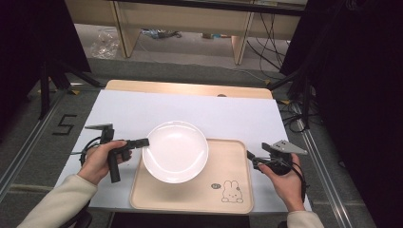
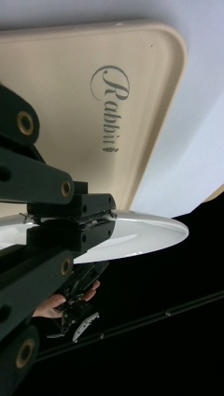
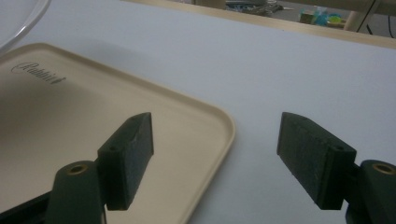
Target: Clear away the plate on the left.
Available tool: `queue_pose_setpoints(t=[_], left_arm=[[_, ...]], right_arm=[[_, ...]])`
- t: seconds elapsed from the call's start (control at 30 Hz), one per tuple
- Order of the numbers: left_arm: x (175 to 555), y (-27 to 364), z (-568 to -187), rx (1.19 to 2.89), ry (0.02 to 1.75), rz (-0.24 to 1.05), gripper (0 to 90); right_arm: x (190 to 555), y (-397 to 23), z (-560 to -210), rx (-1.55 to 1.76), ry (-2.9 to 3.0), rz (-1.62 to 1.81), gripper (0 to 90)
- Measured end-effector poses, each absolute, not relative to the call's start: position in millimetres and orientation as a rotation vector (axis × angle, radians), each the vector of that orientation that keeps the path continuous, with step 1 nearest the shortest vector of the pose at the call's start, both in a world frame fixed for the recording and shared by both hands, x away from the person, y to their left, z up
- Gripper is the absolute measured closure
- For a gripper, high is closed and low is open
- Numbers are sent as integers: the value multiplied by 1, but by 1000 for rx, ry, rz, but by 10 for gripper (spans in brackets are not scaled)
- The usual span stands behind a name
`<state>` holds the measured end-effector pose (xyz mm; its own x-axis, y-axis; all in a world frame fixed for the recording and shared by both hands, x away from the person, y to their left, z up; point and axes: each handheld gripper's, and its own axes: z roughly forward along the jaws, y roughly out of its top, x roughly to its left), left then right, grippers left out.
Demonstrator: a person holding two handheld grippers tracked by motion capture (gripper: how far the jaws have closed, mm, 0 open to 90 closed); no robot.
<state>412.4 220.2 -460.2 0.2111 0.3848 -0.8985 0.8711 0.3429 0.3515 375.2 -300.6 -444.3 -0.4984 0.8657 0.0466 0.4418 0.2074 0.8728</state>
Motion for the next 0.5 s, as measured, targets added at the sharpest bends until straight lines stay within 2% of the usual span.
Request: queue_pose_setpoints(t=[0.5], left_arm=[[414, 206, -464, 1279, 1390, -541, 864]], right_arm=[[375, -301, -444, 1211, 2030, 1231, 278]])
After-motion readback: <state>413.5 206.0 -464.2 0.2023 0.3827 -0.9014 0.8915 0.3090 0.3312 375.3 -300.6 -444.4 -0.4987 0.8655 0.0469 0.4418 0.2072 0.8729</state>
